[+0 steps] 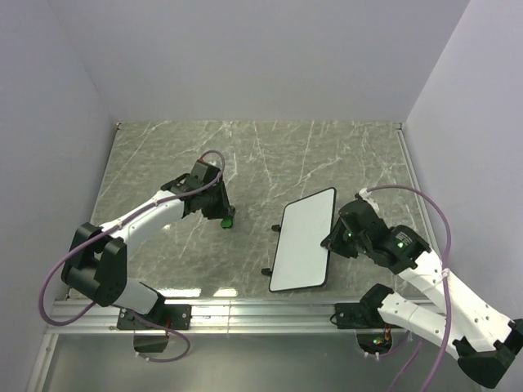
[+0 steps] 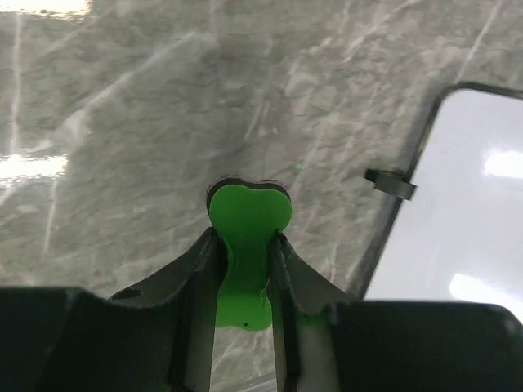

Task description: Erase the whiteboard

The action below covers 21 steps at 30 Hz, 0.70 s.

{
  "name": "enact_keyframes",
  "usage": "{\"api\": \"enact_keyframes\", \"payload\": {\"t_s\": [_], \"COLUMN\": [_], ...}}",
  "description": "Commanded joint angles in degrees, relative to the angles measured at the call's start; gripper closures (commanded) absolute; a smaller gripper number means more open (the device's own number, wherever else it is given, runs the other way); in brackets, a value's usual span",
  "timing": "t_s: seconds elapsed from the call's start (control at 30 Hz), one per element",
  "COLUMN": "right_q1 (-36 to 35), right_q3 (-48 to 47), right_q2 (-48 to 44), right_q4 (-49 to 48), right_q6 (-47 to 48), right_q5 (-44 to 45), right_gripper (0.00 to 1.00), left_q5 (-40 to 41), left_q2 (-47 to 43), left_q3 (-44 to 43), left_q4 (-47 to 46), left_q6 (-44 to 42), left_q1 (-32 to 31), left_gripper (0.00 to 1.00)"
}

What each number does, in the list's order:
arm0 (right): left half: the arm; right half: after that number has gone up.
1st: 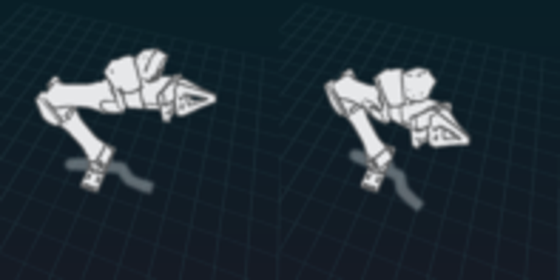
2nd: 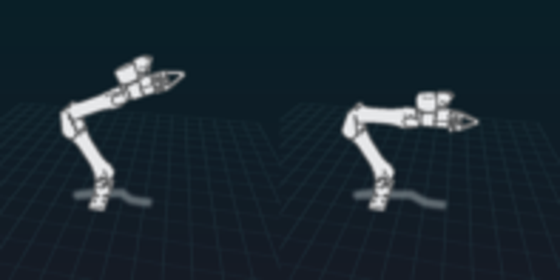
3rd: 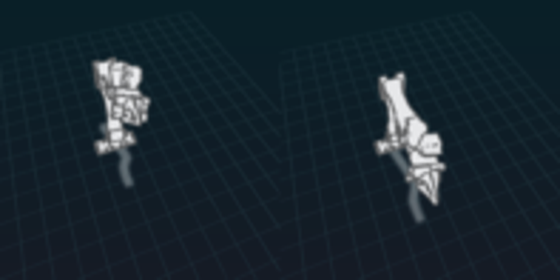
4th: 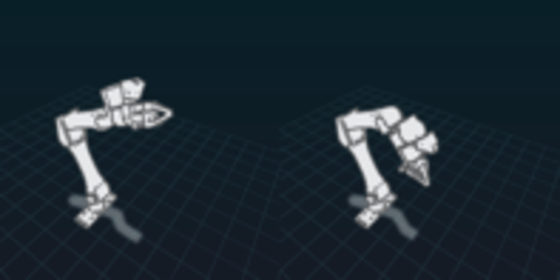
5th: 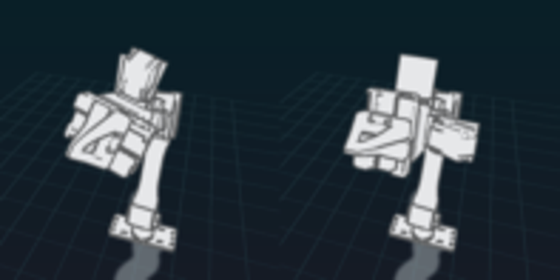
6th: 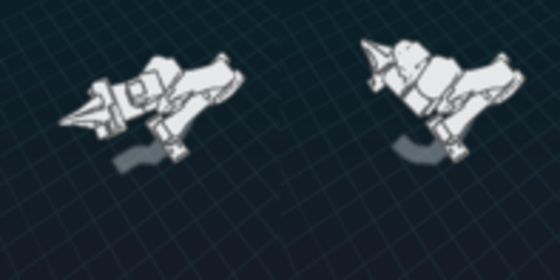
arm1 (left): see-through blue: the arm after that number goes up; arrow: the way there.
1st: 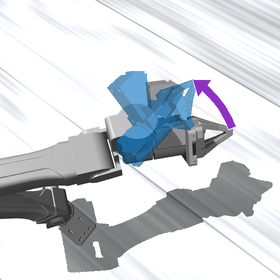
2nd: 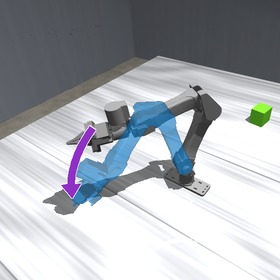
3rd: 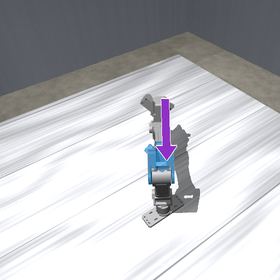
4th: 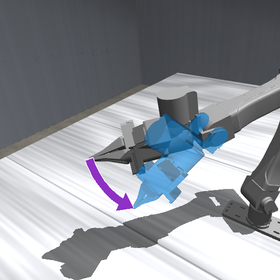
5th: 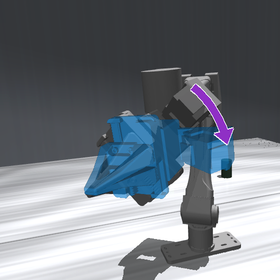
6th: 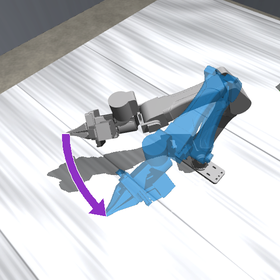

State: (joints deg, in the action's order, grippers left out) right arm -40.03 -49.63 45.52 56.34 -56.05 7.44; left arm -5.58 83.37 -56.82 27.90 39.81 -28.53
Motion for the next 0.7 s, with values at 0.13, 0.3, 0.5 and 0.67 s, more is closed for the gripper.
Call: {"api": "enact_keyframes", "payload": {"t_s": [0.13,0.3,0.5,0.67], "right_q1": [-0.5,-0.7,-0.7,-0.7], "right_q3": [3.3,8.7,7.1,-2.4], "right_q2": [-4.9,-6.6,-7.9,-6.9], "right_q4": [3.5,0.4,3.2,8.2], "right_q6": [-1.1,-1.8,-1.4,1.4], "right_q5": [-3.3,-4.9,-2.5,3.6], "right_gripper": [1.00,0.70,0.04,0.00], "left_q5": [5.2,10.5,17.1,17.7], "left_q2": [-0.9,3.4,8.8,9.5], "left_q3": [4.0,4.3,3.1,3.5], "left_q4": [-4.2,-4.7,-3.6,-3.4], "left_q6": [-1.6,-2.6,-3.8,-4.3], "left_q1": [3.2,3.7,3.5,3.5], "left_gripper": [1.00,0.73,0.42,0.31]}}
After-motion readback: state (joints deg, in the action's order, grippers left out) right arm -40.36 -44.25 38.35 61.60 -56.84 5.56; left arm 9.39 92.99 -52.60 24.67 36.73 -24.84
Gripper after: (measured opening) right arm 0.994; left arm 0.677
